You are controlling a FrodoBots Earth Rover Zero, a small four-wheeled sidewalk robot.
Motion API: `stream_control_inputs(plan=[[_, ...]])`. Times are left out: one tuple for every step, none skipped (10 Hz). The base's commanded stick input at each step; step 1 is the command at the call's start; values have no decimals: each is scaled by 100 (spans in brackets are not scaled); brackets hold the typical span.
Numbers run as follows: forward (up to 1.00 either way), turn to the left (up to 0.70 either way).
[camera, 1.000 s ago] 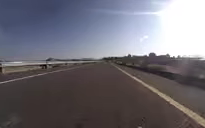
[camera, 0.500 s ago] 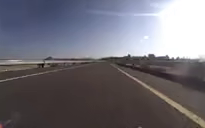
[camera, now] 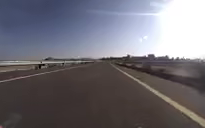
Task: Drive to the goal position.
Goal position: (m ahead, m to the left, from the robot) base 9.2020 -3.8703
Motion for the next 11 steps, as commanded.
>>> stream_control_inputs(plan=[[70,0],[70,0],[70,0],[70,0],[70,0],[70,0],[70,0],[70,0],[70,0],[70,0],[70,0]])
